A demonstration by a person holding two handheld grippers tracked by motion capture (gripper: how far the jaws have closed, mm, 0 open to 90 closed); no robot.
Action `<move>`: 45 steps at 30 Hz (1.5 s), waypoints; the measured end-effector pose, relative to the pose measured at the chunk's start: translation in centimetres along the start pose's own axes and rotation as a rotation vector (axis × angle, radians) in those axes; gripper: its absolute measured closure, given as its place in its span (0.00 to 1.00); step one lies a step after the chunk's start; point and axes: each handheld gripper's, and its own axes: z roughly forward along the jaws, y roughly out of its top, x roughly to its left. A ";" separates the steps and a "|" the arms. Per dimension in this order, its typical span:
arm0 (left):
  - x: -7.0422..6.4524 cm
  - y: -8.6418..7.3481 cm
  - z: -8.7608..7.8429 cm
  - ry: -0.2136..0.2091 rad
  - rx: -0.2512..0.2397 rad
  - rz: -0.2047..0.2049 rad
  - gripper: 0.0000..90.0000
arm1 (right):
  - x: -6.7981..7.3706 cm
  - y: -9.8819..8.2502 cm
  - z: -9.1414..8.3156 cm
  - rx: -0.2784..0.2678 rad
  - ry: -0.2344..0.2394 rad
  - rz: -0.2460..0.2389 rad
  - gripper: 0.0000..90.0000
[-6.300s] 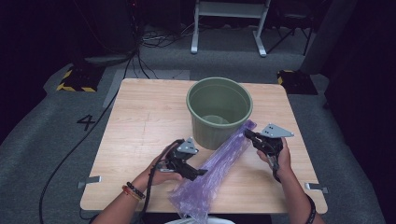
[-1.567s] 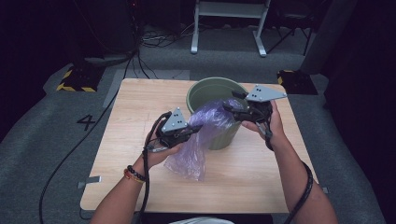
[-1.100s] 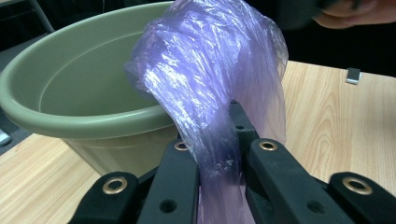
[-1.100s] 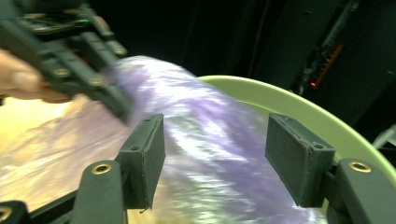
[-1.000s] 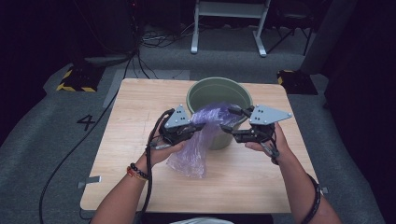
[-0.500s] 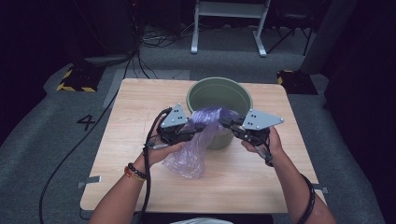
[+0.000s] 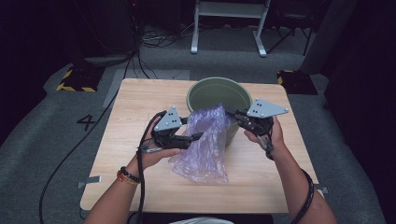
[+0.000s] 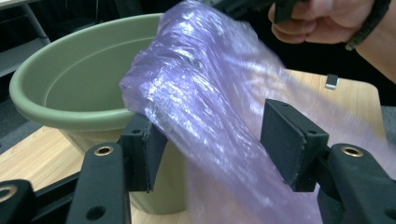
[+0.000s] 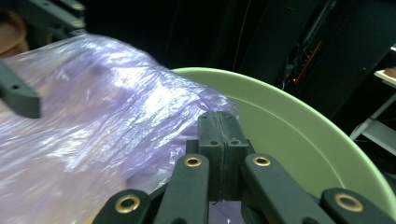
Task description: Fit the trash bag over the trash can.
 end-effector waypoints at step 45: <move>-0.1 0.5 2.0 0.038 -0.025 -0.023 0.93 | 6.7 -2.6 -1.9 -0.017 0.029 -0.116 0.93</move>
